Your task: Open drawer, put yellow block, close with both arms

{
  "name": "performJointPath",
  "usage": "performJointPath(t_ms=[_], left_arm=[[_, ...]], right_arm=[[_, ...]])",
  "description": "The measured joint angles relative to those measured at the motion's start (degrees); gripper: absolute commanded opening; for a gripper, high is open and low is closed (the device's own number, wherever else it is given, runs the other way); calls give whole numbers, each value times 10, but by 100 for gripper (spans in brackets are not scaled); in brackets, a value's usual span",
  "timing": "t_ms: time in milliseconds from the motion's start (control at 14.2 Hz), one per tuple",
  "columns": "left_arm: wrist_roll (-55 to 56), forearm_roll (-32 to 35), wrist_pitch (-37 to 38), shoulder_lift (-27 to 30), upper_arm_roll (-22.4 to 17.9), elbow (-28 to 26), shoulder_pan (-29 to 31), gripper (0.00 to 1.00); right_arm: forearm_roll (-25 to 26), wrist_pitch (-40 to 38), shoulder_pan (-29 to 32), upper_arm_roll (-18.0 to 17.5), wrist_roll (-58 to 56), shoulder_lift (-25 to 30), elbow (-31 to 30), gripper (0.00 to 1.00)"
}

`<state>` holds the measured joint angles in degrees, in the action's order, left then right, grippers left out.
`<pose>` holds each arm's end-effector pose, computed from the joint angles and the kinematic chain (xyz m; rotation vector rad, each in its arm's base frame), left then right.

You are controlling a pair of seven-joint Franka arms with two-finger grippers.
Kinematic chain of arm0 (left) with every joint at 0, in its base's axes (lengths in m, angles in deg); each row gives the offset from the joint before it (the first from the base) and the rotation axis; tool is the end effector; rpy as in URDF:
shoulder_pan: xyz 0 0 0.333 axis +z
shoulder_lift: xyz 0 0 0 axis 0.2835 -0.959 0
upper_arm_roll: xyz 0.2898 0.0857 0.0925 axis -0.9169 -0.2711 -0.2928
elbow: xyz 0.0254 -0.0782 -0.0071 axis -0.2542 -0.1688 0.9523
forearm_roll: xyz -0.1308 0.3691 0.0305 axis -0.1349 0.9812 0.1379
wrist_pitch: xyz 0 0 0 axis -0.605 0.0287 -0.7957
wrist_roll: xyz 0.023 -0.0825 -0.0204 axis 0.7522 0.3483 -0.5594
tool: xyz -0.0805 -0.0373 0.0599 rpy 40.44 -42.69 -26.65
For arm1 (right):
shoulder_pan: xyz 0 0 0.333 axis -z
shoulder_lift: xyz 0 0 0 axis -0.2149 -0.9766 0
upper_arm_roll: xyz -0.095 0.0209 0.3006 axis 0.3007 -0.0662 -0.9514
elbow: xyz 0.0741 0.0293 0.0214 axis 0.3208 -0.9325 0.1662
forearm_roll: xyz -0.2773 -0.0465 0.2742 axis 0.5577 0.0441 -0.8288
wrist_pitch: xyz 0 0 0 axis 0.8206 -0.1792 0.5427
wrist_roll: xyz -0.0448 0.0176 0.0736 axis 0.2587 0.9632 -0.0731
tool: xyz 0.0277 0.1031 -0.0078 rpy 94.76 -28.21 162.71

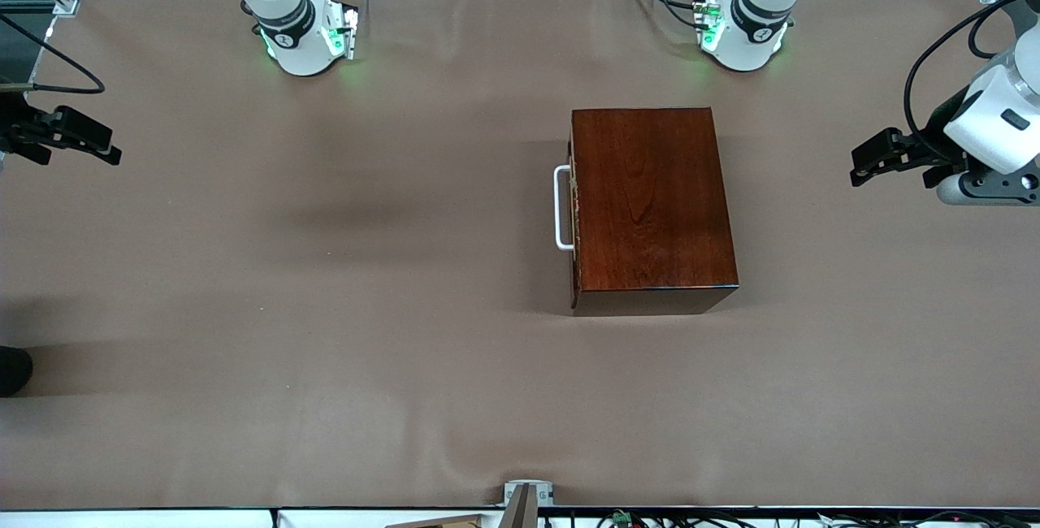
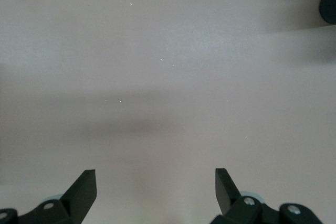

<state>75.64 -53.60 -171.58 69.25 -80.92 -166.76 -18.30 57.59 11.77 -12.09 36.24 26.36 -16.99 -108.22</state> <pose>0.5733 -0.0585 0.6117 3.1177 -0.0341 -0.0041 0.5434 -0.0352 0.6243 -3.1194 0.0400 0.0600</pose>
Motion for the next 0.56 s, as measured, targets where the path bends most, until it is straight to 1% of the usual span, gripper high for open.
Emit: performJointPath(t_ms=[564], left_arm=[[0, 0, -4, 0, -2, 0, 0, 100]], right_arm=[[0, 0, 0, 0, 0, 0, 0, 100]])
